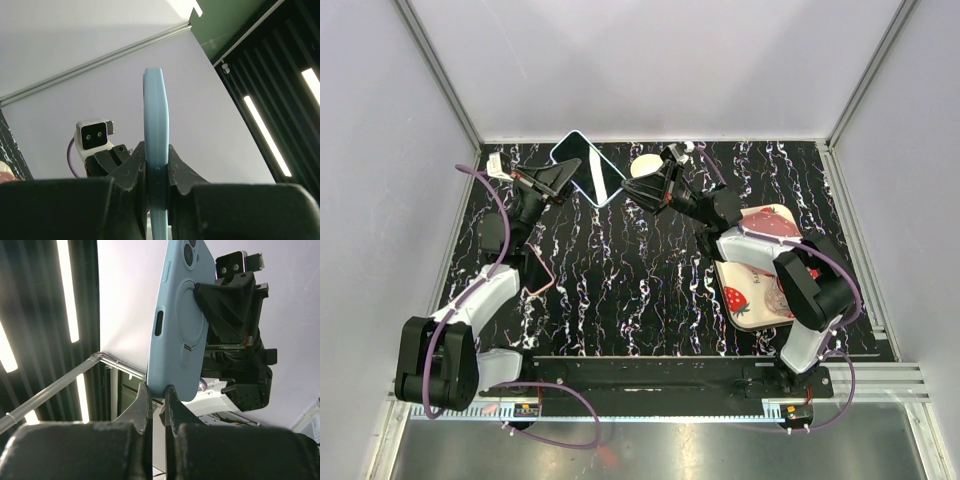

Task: Take the phone out of the phone case
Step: Remove the phone case from the phone.

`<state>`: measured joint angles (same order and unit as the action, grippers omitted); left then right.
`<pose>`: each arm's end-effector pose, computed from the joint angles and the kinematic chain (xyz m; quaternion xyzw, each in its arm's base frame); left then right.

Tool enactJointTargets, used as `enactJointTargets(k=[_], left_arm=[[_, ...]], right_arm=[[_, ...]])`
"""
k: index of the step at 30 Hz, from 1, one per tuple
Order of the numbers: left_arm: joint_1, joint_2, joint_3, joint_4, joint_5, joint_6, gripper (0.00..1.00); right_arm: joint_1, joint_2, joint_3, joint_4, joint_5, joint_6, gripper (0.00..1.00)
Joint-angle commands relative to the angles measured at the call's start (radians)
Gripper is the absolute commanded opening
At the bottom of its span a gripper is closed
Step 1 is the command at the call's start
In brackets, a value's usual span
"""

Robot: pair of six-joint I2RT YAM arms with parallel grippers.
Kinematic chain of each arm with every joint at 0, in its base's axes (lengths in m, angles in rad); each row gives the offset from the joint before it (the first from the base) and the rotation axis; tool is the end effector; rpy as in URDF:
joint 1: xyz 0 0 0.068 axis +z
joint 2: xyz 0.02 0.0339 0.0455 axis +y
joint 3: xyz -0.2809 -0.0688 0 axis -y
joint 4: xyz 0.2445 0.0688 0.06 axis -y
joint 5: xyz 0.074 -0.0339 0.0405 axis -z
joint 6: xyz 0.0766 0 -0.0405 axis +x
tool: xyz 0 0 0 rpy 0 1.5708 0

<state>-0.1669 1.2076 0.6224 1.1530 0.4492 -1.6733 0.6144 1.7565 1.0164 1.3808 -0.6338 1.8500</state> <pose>0.2683 -0.0789 0.3679 -0.1781 0.4755 -0.7450 0.4326 0.3021 0.2686 0.3501 0.0198 0.5087 0.8475 0.1503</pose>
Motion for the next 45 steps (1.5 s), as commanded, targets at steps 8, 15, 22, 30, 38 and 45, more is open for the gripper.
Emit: enactJointTargets(k=[8, 15, 22, 30, 38, 45], left_arm=[[-0.065, -0.098, 0.066, 0.425, 0.143, -0.059, 0.0], [-0.079, -0.126, 0.08, 0.427, 0.137, -0.069, 0.0], [-0.086, -0.135, 0.08, 0.43, 0.129, -0.086, 0.0], [-0.097, -0.148, 0.123, 0.458, 0.108, -0.131, 0.0], [-0.098, -0.16, 0.165, 0.452, 0.112, -0.16, 0.0], [-0.121, -0.158, 0.125, 0.363, 0.193, -0.155, 0.0]], right_arm=[[0.033, 0.084, 0.143, 0.192, 0.263, 0.156, 0.0], [0.047, 0.113, 0.159, 0.192, 0.279, 0.16, 0.0], [0.056, 0.136, 0.152, 0.192, 0.284, 0.158, 0.0], [0.058, 0.164, 0.114, 0.185, 0.272, 0.091, 0.0], [0.042, 0.21, -0.035, 0.167, 0.27, 0.018, 0.0], [-0.008, 0.109, -0.016, -0.162, 0.112, -0.184, 0.0]])
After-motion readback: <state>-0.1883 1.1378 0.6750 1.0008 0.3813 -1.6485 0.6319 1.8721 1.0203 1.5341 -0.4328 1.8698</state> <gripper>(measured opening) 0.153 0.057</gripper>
